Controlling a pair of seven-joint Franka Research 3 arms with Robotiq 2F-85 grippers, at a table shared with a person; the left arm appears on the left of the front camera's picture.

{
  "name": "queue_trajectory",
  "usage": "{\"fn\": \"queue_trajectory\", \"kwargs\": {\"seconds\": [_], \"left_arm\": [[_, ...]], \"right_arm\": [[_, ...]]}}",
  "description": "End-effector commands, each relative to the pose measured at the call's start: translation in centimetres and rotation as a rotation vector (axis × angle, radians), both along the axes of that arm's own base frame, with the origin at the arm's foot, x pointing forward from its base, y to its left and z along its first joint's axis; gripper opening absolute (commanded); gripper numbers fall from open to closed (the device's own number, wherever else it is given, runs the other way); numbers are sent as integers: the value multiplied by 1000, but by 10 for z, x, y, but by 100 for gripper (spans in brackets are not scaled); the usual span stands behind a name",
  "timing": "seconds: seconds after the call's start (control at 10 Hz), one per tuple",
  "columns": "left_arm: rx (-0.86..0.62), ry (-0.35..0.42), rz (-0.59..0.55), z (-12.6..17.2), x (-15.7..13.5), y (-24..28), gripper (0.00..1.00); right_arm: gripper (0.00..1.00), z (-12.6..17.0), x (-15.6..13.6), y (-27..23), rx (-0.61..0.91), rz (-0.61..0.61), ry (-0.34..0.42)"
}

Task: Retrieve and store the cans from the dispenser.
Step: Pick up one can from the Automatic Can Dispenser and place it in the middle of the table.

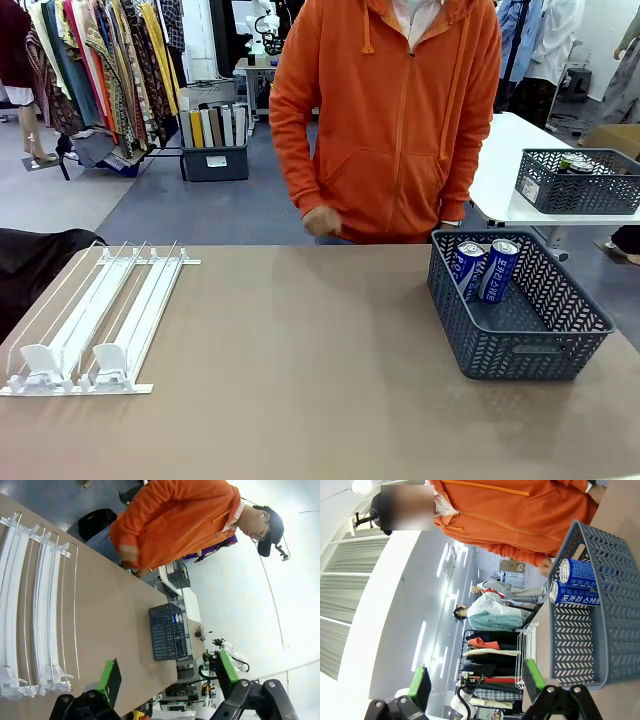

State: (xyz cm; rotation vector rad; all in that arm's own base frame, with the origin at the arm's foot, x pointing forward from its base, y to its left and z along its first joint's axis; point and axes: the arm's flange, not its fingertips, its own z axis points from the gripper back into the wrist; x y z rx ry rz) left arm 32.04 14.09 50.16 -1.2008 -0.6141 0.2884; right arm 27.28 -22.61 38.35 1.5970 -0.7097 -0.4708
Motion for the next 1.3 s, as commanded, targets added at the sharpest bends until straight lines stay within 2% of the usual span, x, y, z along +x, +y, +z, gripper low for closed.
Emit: {"fn": "queue_trajectory", "kwargs": {"seconds": [0.0,1.2], "left_arm": [[-13,-24,-1,0,2,0,100],[-13,-24,-1,0,2,0,100]], "right_arm": [[100,5,-2,0,9,11,8],[100,5,-2,0,9,11,8]]}}
